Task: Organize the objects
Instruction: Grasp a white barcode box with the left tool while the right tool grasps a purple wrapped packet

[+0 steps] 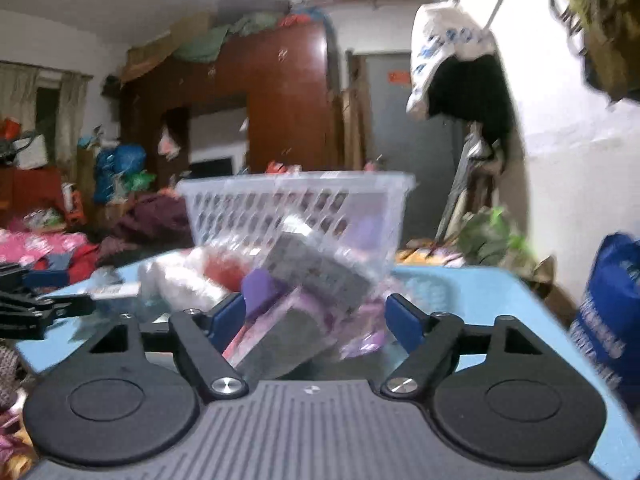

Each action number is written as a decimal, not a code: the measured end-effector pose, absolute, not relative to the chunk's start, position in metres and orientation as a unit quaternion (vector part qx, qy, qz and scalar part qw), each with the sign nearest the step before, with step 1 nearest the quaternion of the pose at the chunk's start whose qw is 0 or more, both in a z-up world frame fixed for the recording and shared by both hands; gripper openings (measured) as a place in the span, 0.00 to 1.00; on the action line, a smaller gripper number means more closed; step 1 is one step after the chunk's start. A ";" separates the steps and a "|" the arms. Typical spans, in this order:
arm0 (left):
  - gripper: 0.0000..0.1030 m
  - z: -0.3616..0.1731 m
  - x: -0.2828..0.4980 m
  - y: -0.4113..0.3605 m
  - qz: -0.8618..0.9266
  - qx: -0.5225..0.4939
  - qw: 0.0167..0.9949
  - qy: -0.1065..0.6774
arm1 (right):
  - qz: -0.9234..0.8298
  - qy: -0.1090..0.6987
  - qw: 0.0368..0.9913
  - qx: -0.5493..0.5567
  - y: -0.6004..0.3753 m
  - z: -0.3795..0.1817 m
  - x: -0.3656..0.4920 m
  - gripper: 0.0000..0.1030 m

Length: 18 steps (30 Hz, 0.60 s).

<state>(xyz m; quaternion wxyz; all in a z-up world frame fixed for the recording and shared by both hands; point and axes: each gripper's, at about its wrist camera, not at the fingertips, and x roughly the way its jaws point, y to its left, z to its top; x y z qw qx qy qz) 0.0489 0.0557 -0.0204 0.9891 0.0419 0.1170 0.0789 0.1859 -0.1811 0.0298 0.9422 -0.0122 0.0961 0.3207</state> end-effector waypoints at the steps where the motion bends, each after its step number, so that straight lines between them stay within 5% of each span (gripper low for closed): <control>1: 0.78 -0.022 0.050 0.056 0.079 0.045 0.988 0.122 | 0.324 0.100 0.941 -0.015 -0.179 0.028 0.185 0.77; 8: 0.71 -0.037 0.056 0.052 0.063 0.037 0.987 0.145 | 0.332 0.103 0.937 -0.042 -0.167 0.020 0.179 0.76; 11: 0.59 -0.040 0.052 0.047 0.060 0.045 0.986 0.150 | 0.339 0.108 0.934 -0.037 -0.171 0.020 0.179 0.54; 18: 0.59 -0.038 0.045 0.035 0.044 0.067 0.987 0.142 | 0.348 0.105 0.931 -0.036 -0.173 0.020 0.176 0.56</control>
